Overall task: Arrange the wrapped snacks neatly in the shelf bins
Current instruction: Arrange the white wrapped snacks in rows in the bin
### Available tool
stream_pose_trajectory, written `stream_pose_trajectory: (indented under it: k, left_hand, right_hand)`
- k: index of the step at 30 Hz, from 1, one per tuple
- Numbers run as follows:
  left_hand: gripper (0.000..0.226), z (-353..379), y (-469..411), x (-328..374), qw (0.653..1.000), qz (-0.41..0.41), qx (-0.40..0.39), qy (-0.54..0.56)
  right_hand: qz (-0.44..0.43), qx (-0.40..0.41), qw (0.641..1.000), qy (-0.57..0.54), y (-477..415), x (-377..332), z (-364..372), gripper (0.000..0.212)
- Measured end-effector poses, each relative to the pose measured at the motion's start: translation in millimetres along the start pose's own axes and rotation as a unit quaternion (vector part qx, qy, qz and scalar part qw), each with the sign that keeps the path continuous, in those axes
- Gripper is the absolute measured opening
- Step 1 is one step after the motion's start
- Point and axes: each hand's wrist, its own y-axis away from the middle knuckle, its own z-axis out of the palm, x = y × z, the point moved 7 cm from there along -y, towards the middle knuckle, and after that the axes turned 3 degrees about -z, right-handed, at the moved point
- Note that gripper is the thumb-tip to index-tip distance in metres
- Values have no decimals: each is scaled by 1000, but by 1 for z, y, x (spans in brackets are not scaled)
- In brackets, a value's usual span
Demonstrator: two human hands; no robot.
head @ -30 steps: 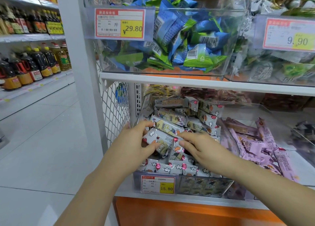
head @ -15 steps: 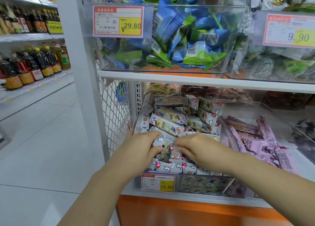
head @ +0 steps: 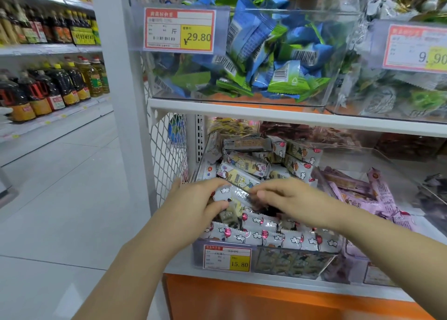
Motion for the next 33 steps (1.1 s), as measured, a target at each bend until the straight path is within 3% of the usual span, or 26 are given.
stream_pose_trajectory:
  k: [3, 9, 20, 29, 33]
  left_hand:
    - [43, -10, 1, -8, 999, -5, 27, 31]
    - [44, -13, 4, -27, 995, -10, 66, 71]
    - [46, -6, 2, -32, 997, -13, 48, 65]
    - [44, -4, 4, -18, 998, 0, 43, 42]
    - [43, 2, 5, -11, 999, -1, 30, 43]
  right_hand:
    - [-29, 92, 995, 21, -9, -10, -19, 26]
    - [-19, 86, 964, 250, -30, -14, -3, 45]
    - [-42, 271, 944, 182, 16, -16, -31, 31]
    - [-11, 225, 924, 309, 75, 12, -28, 29]
    - [8, 240, 918, 316, 86, 15, -37, 23]
